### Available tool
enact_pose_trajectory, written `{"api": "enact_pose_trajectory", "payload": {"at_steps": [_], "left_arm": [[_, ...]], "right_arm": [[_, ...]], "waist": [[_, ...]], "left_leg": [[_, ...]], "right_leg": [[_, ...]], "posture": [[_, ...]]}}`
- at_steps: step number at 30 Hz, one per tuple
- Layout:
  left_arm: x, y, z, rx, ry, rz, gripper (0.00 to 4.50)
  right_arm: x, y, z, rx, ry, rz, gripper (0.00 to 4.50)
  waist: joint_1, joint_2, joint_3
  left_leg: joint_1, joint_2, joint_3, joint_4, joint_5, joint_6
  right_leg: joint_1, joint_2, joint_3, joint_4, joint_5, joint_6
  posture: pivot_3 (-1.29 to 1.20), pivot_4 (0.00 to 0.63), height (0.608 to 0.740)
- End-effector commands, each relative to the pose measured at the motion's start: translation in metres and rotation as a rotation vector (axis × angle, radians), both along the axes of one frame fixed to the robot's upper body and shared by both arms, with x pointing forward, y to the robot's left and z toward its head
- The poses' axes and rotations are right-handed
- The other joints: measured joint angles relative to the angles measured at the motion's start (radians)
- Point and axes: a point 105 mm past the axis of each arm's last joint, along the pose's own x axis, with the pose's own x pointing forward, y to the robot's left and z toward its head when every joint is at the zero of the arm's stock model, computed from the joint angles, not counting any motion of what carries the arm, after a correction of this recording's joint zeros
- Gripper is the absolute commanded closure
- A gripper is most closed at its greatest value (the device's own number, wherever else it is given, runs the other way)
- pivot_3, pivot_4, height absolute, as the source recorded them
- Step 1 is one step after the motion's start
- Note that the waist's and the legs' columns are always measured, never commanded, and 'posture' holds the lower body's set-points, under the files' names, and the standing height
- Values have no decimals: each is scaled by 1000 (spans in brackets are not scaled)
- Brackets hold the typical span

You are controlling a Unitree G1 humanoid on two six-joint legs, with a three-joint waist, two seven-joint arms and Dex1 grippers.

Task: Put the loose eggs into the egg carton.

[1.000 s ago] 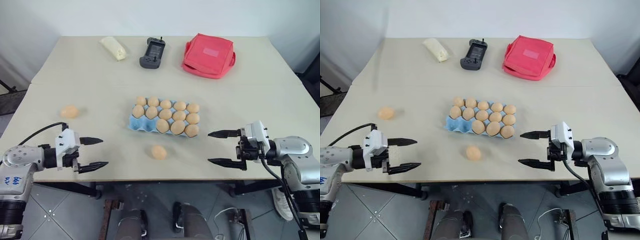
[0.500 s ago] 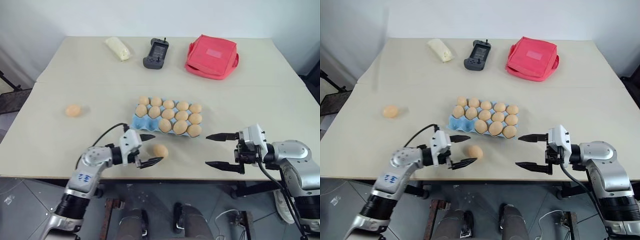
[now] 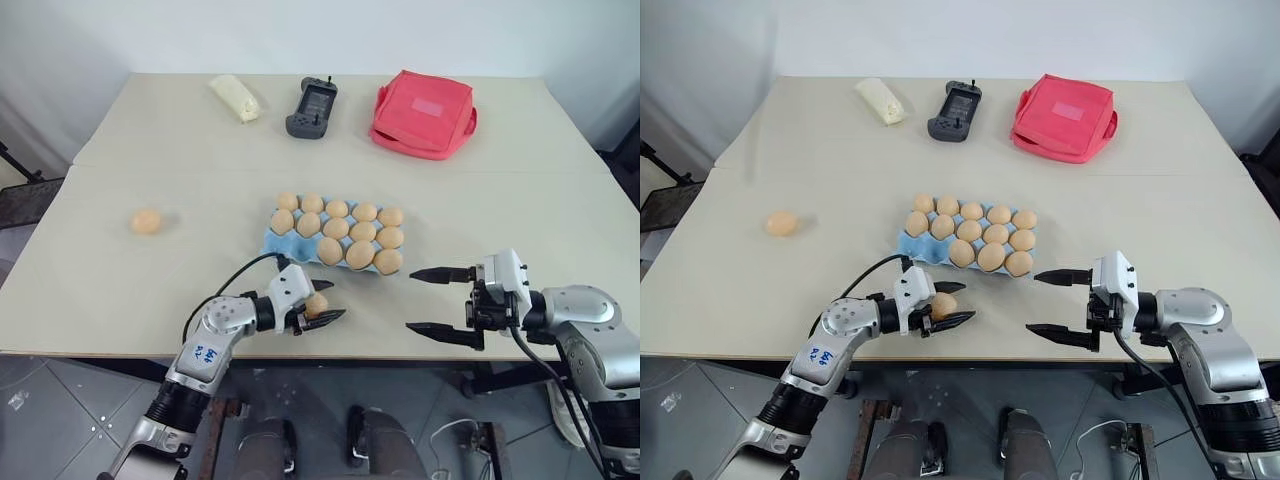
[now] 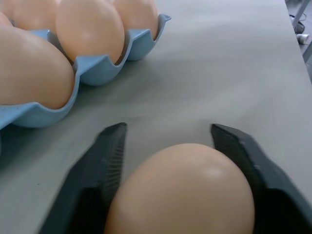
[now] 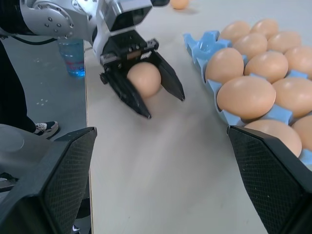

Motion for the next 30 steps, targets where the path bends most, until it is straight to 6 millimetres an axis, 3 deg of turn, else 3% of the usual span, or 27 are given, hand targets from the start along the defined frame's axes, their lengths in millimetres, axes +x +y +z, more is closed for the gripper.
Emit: {"api": "enact_pose_trajectory", "payload": {"at_steps": [1,3,6,14,16,19,21,27,30], "left_arm": [[-3,3,47,-122,-129,-53,1840],[9,10,66,-139,-174,-16,1840],[29,19,76,-129,-197,38,1840],[63,18,62,-73,-166,37,1840],[66,13,57,-52,-168,16,1430],[78,21,70,-89,-207,78,617],[70,27,71,-95,-207,43,61],[32,59,69,-68,-204,-23,25],[29,99,76,-55,-240,118,25]], "right_arm": [[-1,-2,11,16,-45,-7,0],[0,-2,10,16,-45,-11,0],[1,-2,11,18,-48,-17,0],[3,2,15,27,-68,-26,0],[3,3,16,28,-73,-27,0],[-1,3,18,36,-81,-29,0],[-2,4,19,42,-82,-30,0],[-3,7,20,45,-79,-15,0],[-1,11,21,54,-80,2,0]], "waist": [[0,0,0],[1,0,0],[6,0,0],[13,0,0],[19,0,0],[22,0,0],[20,0,0],[1,0,0],[-1,0,0]], "left_leg": [[0,0,0,0,0,0],[0,0,-1,0,0,0],[1,0,-2,1,-1,-2],[1,0,-1,1,1,1],[0,0,-1,1,1,1],[-1,-1,-1,1,1,2],[-1,-1,-1,1,0,2],[0,1,-1,-1,2,-3],[-1,0,-2,0,0,1]], "right_leg": [[0,0,0,0,0,0],[1,0,0,0,0,0],[3,0,-2,-1,1,0],[4,0,-3,-4,3,1],[4,1,-4,-4,3,1],[4,0,-7,-6,3,2],[4,0,-6,-7,3,3],[4,1,-4,-8,3,3],[5,1,-3,-8,3,3]], "posture": [[0,150,740],[0,150,740],[0,150,740],[0,150,740],[0,150,740],[0,150,740],[0,150,740],[0,150,740],[0,150,740]]}}
